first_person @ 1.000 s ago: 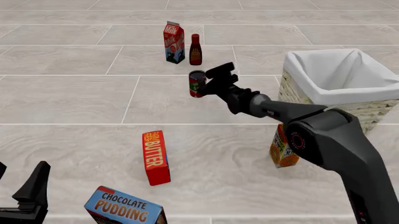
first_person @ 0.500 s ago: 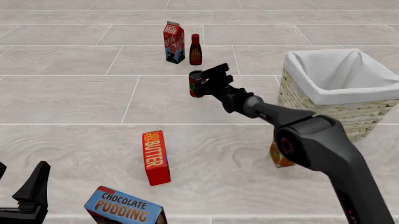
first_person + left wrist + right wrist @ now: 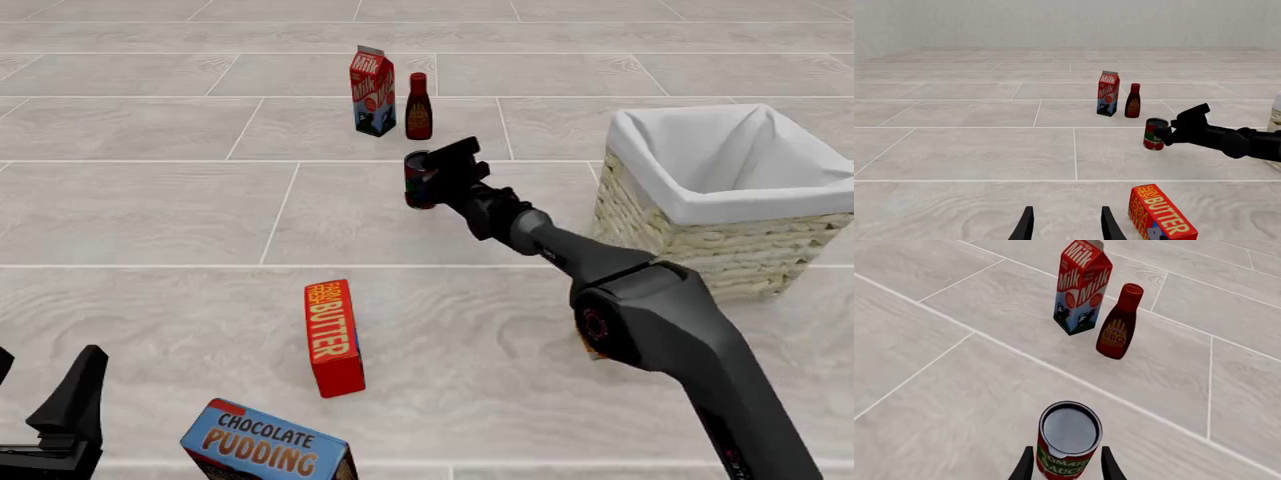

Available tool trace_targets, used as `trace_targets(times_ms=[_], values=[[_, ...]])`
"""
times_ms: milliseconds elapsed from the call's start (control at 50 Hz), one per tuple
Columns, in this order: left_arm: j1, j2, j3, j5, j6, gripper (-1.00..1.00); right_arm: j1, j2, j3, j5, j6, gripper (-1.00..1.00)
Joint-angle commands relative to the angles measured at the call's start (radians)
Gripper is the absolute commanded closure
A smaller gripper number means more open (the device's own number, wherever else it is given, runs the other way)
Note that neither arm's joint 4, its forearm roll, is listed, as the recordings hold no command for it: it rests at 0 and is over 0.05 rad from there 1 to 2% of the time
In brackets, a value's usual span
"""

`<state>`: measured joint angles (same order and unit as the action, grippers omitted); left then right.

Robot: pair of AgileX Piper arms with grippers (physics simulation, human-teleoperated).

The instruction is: Pick the tomato sauce and place it in the basket.

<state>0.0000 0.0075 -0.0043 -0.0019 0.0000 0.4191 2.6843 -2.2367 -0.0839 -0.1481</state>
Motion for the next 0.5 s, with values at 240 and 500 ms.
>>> trace_targets(times_ms=[240,500], values=[[0.0,0.0,0.0,0.0,0.0,-1.0,0.003,0.123,-0.223,0.111,-0.004,-1.0],[0.0,0.0,0.0,0.0,0.0,-1.0,-0.006,0.23,-0.418,0.208,-0.001,-1.0]])
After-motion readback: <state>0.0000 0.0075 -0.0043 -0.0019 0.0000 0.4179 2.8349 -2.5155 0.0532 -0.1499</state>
